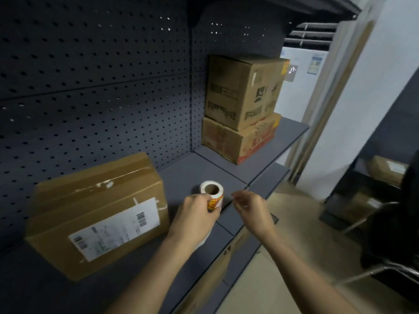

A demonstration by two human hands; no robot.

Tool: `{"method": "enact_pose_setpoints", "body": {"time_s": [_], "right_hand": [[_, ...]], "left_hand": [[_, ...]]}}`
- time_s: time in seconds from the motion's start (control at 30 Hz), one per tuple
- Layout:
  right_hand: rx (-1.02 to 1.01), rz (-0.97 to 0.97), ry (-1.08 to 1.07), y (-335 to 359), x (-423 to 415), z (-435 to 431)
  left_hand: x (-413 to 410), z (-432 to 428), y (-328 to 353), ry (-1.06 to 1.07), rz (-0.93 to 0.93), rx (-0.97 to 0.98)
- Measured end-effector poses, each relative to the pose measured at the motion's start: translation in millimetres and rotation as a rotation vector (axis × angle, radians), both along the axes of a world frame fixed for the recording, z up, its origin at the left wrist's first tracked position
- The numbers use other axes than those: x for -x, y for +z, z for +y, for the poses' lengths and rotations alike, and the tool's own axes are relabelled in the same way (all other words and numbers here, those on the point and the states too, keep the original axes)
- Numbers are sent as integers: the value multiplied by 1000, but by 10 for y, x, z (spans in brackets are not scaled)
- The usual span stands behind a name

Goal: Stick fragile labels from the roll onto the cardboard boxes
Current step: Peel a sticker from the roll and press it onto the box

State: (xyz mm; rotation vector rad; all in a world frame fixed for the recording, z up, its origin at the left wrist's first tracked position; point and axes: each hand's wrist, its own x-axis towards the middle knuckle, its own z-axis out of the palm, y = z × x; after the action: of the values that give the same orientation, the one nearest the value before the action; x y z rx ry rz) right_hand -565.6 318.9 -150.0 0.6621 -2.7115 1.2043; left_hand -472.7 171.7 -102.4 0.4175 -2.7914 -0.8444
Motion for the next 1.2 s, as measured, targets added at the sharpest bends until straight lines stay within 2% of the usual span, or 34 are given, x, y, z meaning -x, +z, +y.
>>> {"method": "enact_pose_setpoints", "body": {"time_s": [0.27,0.47,0.63,1.03,1.2], "right_hand": [[5,-113,19,-232,135,-18],[40,-102,124,-267,143,-52],[95,-142,181,-289,91,-92],[56,-82,209,-287,46,-28],[159,-212,80,-277,7,-9]], "left_hand": [[340,144,-358,23,-69,26],[370,32,-441,-78,-94,-187],[338,-34,-440,-90,-85,-286],[236,-75,-422,-164,-156,-312],[196,-94,-444,-118,-137,-276]]}}
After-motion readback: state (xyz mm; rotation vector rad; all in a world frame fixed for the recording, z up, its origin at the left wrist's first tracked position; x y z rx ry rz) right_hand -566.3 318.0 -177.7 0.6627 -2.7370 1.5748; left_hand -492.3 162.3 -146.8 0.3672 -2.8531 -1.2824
